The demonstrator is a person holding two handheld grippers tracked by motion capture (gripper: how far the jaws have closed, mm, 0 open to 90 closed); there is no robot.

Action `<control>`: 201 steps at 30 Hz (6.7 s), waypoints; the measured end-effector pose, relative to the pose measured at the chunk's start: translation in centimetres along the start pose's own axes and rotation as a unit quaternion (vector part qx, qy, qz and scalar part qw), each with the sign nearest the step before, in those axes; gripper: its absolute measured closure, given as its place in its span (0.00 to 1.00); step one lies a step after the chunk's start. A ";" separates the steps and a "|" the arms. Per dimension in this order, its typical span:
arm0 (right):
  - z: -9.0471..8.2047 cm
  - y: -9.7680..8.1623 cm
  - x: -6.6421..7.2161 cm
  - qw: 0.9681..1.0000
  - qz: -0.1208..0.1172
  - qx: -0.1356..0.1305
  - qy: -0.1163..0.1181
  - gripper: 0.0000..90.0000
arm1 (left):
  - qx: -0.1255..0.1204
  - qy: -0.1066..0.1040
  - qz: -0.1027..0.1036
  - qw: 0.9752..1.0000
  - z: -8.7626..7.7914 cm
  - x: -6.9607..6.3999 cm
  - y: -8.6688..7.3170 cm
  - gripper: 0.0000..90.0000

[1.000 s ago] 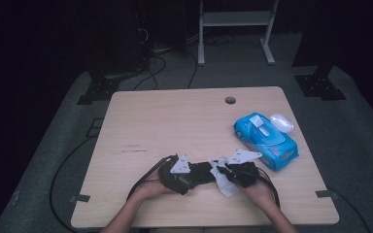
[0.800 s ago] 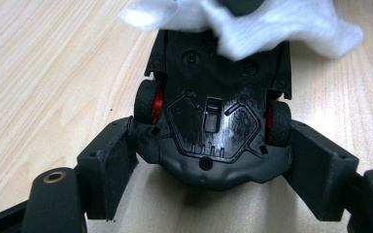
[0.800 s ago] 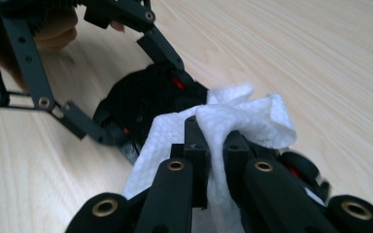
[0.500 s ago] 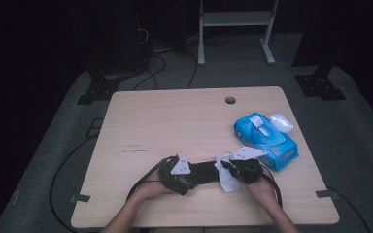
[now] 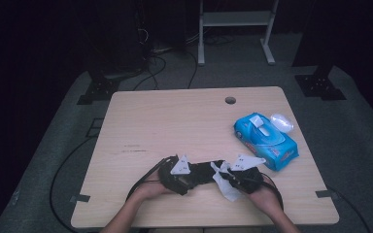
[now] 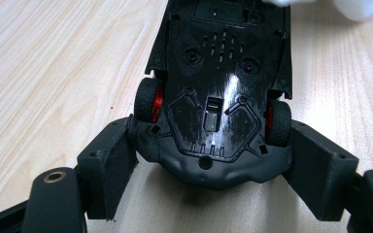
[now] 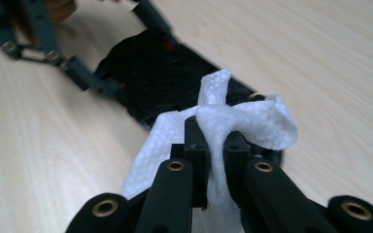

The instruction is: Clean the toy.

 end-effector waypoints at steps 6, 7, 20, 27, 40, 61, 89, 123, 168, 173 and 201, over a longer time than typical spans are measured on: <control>-0.9 -0.7 -2.1 0.999 0.045 -0.002 -0.024 0.94 | -0.002 0.001 -0.007 1.000 0.0 0.0 0.0 0.27; -1.1 -0.9 -2.2 0.999 0.047 -0.002 -0.023 0.94 | -0.003 0.001 -0.007 1.000 0.0 0.0 0.0 0.27; -1.1 -1.3 -2.3 0.998 0.064 -0.009 -0.001 0.94 | -0.003 0.002 -0.010 1.000 0.1 0.0 0.1 0.27; -0.4 -0.4 -1.9 0.999 0.050 -0.018 -0.007 0.94 | -0.007 -0.002 -0.008 1.000 0.2 -0.1 0.2 0.27; 0.6 0.3 -2.7 0.997 0.063 -0.037 -0.034 0.94 | -0.012 -0.007 -0.010 1.000 0.3 -0.2 0.3 0.27; 0.6 0.3 -1.1 0.999 0.038 -0.013 0.004 0.94 | -0.014 -0.013 -0.012 1.000 0.3 -0.3 0.3 0.27; 1.1 0.8 -2.7 0.997 0.037 -0.020 -0.060 0.94 | -0.020 -0.013 -0.016 1.000 0.5 -0.2 0.4 0.27; 6.2 4.6 2.9 0.994 -0.001 0.022 0.111 0.94 | -0.017 -0.011 -0.013 1.000 0.8 -0.6 0.8 0.27; -1.4 1.2 -3.3 0.993 0.100 -0.019 0.052 0.93 | -0.082 -0.078 -0.153 0.982 0.2 1.8 -0.1 0.28; -1.7 1.5 -3.9 0.991 0.117 -0.028 0.063 0.93 | -0.078 -0.078 -0.146 0.983 0.5 1.6 0.1 0.29; 0.0 -0.3 -1.6 0.994 0.067 0.020 0.084 0.94 | -0.081 -0.146 -0.241 0.956 1.0 3.8 -0.4 0.33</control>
Point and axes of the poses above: each handheld gripper's, and its own axes: z roughly forward along the jaws, y roughly out of its top, x roughly to its left, the point moved 1 cm from there along z, roughly forward along the jaws, and after that the axes turned 3 degrees about z, right-handed, at the moved point
